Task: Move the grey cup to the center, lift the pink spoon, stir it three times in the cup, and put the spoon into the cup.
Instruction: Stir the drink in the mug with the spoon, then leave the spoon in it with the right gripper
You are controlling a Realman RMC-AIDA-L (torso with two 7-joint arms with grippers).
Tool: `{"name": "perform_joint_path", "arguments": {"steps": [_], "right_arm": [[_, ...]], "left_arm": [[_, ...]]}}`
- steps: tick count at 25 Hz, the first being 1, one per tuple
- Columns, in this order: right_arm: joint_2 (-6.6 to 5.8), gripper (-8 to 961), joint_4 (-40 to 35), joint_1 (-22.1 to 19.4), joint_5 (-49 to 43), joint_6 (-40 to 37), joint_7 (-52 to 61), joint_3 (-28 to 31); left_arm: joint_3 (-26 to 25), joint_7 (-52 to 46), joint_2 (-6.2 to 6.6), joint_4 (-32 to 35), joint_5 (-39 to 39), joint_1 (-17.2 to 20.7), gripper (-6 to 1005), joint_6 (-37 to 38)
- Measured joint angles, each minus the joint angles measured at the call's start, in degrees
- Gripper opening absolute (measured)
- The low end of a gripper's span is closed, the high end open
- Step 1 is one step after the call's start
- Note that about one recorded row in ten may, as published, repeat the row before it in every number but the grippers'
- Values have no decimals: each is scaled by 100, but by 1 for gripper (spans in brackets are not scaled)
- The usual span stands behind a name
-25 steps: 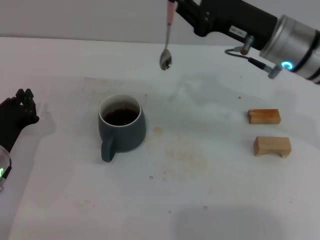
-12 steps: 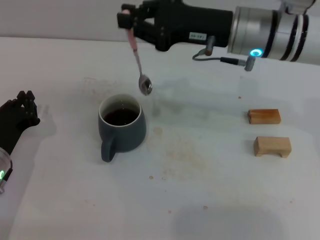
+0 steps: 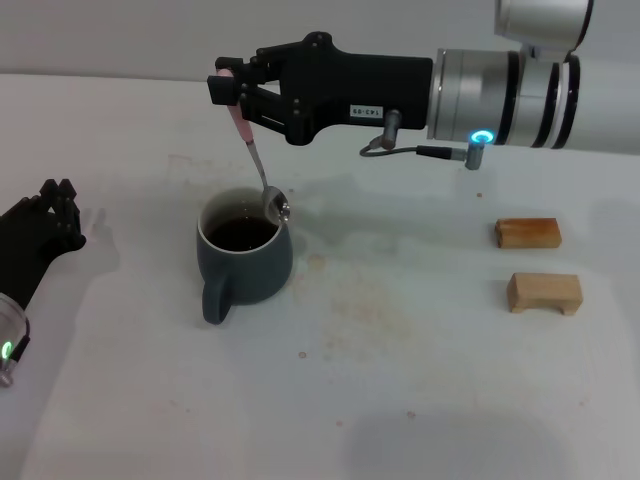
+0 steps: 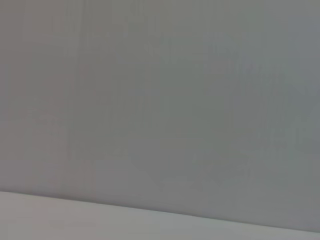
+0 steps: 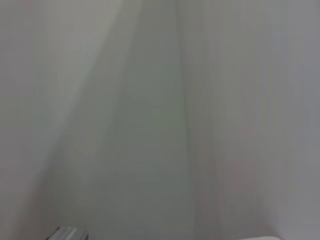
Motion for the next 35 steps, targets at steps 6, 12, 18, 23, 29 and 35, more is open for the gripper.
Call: {"name": "perform_joint_path", "arguments": {"steps": [6, 12, 18, 23, 29, 35], "right_arm": [[5, 123, 229, 223, 33, 323, -272, -18], [16, 122, 556, 439, 41, 613, -593, -60], [21, 122, 944, 627, 72, 856, -997, -18], [21, 122, 1104, 692, 91, 951, -1198, 29], [21, 122, 1339, 662, 348, 917, -1510, 79], [21, 121, 1598, 535, 385, 950, -1931, 129]], "left_arm": [[37, -109, 0, -12, 0, -44, 133, -14], [87, -117, 0, -67, 0, -27, 133, -40], [88, -148, 0, -66, 0, -19, 133, -52], [31, -115, 16, -39, -274, -21, 133, -52], [29, -109, 42, -5, -633, -51, 133, -10], [28, -100, 35, -15, -638, -116, 133, -28]]}}
